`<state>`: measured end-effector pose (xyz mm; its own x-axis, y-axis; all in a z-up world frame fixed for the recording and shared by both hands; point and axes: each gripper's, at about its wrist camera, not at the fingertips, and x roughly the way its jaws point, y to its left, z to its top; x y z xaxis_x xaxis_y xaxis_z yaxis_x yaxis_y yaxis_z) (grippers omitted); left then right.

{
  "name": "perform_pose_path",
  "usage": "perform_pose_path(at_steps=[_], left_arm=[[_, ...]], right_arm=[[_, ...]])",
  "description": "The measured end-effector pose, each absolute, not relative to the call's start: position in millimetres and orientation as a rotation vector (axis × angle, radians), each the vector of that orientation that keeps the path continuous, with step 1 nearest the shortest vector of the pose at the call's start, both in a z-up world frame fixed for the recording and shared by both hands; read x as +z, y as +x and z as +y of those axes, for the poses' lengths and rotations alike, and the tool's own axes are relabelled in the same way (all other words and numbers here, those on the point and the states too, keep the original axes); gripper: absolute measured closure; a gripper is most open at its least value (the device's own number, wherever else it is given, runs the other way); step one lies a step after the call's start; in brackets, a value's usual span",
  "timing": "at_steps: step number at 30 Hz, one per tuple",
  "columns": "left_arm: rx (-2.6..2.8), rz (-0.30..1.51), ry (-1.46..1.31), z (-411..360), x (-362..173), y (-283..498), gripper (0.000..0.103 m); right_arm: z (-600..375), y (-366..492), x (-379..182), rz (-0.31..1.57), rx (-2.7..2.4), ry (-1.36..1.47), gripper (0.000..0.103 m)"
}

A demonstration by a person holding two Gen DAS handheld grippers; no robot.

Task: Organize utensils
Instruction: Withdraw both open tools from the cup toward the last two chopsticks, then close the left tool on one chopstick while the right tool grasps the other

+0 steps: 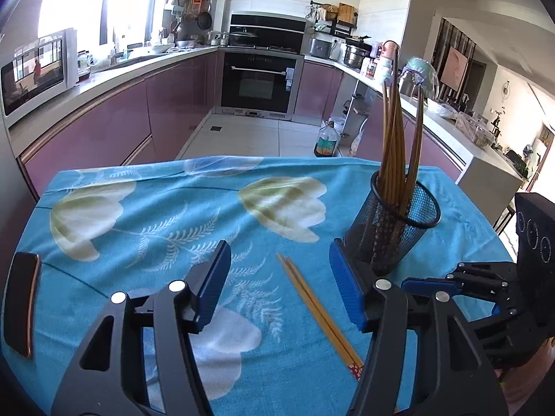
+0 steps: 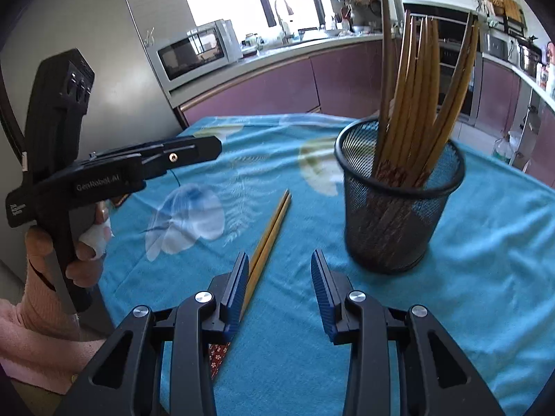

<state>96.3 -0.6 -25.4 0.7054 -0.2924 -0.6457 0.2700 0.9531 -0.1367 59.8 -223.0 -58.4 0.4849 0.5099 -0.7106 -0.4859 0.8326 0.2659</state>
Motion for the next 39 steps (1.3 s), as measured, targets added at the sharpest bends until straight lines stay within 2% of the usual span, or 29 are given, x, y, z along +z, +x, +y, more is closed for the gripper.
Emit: perform_pose_path(at_steps=[9, 25, 39], left_arm=[[-0.291, 0.787, -0.036, 3, -55, 86, 0.044], [-0.289, 0.810, -0.015, -5, -66, 80, 0.044], [-0.317, 0.858, 0.034, -20, -82, 83, 0.044]], right_arm=[[-198, 52, -88, 0.948, 0.607, -0.002, 0.068], [-194, 48, -94, 0.960, 0.551, -0.030, 0.069], [-204, 53, -94, 0.966, 0.522, 0.008, 0.074]])
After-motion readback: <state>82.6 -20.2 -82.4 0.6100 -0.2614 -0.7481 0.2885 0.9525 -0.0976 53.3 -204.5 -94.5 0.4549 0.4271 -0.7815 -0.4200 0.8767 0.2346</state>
